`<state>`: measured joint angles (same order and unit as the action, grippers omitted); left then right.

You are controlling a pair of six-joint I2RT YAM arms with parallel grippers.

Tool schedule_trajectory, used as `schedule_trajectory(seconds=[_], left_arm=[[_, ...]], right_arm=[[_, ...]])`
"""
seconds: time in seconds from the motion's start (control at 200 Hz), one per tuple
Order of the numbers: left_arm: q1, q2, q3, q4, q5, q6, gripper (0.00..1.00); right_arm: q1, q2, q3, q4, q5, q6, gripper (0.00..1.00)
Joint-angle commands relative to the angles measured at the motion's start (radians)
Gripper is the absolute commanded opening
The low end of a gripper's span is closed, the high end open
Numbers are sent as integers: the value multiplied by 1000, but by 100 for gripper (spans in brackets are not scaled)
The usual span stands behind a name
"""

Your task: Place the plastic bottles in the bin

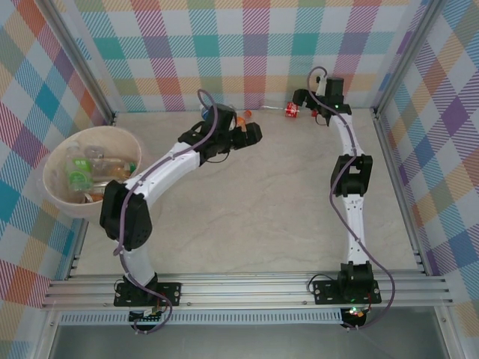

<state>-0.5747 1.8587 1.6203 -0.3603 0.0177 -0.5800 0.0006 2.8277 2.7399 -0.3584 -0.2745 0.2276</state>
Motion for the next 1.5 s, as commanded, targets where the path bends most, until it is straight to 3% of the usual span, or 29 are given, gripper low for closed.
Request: schedule_trajectory(seconds=[0.0,0.395,0.71,1.015,1.24,1.495], left_arm=[[2,59,27,33,-80,36,100],[56,295,177,71,-66,18,100],[82,284,133,72,-72,5,100],[101,270,112,60,-71,5,100],[127,269,96,57,-60,-20,100],[130,267,92,45,-52,-22,100]], right_arm=[[-19,52,55,41,-111,31,100],[-9,74,42,43,-303,69,100],[26,22,-3,-50,-389,-54,99],[56,-100,-185,-170,-479,-236,94],[126,-172,-267,-249,-309,-453,95],[226,-152,-260,-215,30,-553,87]])
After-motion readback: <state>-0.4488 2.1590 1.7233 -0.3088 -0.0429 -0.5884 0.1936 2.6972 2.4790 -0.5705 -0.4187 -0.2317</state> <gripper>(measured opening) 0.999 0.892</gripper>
